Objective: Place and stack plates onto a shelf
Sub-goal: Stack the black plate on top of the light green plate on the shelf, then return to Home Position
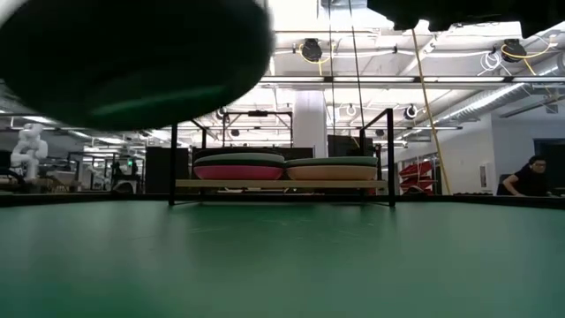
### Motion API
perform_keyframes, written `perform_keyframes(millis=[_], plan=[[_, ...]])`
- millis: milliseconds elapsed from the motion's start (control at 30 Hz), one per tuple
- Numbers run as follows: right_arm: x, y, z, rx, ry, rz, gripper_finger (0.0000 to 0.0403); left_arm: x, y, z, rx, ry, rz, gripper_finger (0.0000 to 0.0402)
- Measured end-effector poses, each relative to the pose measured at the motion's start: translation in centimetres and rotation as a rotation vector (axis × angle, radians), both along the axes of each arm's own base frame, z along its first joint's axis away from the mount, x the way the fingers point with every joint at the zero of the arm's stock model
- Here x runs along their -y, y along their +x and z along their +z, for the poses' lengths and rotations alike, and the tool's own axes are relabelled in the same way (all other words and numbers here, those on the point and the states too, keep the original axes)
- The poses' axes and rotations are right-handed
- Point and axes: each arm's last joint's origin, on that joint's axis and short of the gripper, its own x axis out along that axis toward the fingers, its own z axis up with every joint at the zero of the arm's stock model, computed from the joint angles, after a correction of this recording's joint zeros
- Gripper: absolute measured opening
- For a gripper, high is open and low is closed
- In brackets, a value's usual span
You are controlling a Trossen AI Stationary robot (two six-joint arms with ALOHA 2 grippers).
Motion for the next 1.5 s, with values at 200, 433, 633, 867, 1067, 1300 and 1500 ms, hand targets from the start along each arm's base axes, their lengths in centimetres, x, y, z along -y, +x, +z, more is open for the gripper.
perform_keyframes(millis=[200, 433, 633, 867, 1067, 1300, 1500], plan=[[0.1, -0.5, 0.6, 0.038, -0.023, -0.04, 0.0144, -5.7, 2.2, 5.3, 0.238, 0.22, 0.069, 0.001], [0.2, -2.1, 2.5, 0.145, 0.0, -0.03, 0.0144, -12.9, 4.2, 10.2, 0.402, 0.44, 0.159, 0.001], [0.5, -3.5, 4.0, 0.235, 0.021, -0.031, 0.0144, -19.1, 7.9, 11.1, 0.431, 0.527, 0.15, 0.001], [0.6, -4.3, 4.6, 0.272, 0.059, -0.03, 0.0144, -26.3, 10.9, 9.7, 0.399, 0.561, 0.239, 0.001], [0.7, -4.4, 4.7, 0.277, 0.069, -0.029, 0.0144, -29.6, 12.4, 7.3, 0.349, 0.529, 0.298, 0.0011], [0.8, -4.4, 4.6, 0.26, 0.079, -0.074, 0.0144, -30.2, 12.4, 6.3, 0.321, 0.522, 0.303, 0.0065], [0.8, -4.4, 4.6, 0.261, 0.08, -0.082, 0.0144, -30.2, 12.4, 6.4, 0.322, 0.534, 0.291, 0.01]])
